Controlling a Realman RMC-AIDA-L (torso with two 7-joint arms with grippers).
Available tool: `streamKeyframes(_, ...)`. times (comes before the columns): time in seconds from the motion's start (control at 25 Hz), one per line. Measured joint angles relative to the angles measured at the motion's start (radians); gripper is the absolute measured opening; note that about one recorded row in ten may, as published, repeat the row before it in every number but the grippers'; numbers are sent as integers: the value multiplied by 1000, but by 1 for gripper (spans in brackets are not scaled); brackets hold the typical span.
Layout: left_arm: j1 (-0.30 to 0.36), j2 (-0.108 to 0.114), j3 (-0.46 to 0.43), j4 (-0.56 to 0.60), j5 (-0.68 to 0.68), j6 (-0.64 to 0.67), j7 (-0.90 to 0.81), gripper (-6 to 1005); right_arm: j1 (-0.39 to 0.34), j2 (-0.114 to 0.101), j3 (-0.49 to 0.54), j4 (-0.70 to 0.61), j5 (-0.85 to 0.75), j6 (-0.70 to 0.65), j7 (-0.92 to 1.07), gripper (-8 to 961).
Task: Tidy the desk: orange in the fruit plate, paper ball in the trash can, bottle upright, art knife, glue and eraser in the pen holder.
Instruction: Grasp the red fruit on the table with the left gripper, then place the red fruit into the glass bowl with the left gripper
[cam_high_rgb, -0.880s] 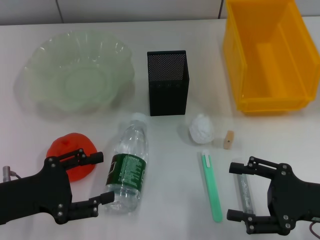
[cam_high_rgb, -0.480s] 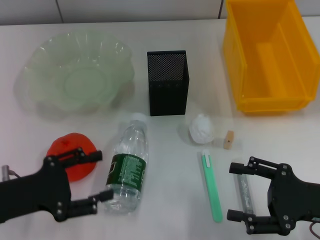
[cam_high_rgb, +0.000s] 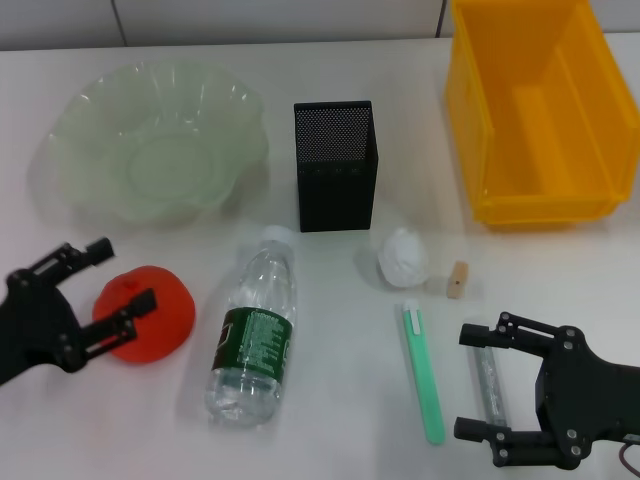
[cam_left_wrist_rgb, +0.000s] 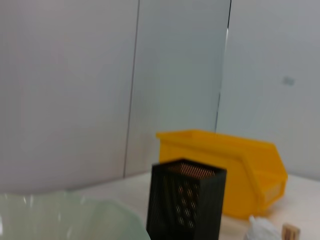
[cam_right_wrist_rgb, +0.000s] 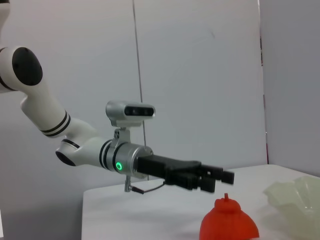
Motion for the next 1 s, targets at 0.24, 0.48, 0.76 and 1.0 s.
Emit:
streamKeyframes(0.24,-14,-3,11,-34,28,-93,2,753,4,1,0,0,-2,11,4,828)
streamKeyframes(0.48,-31,1,16,-44,50,-140,-25,743,4,3,0,0,-2,12,6,828)
streamKeyframes(0.76,-43,-2,17,-41,73,-162,-34,596,4,3,0,0,1,10,7,828)
streamKeyframes(1.0,-41,0,2,-22,59,-109,-33,340,-4,3,10,0,6,1,8,829)
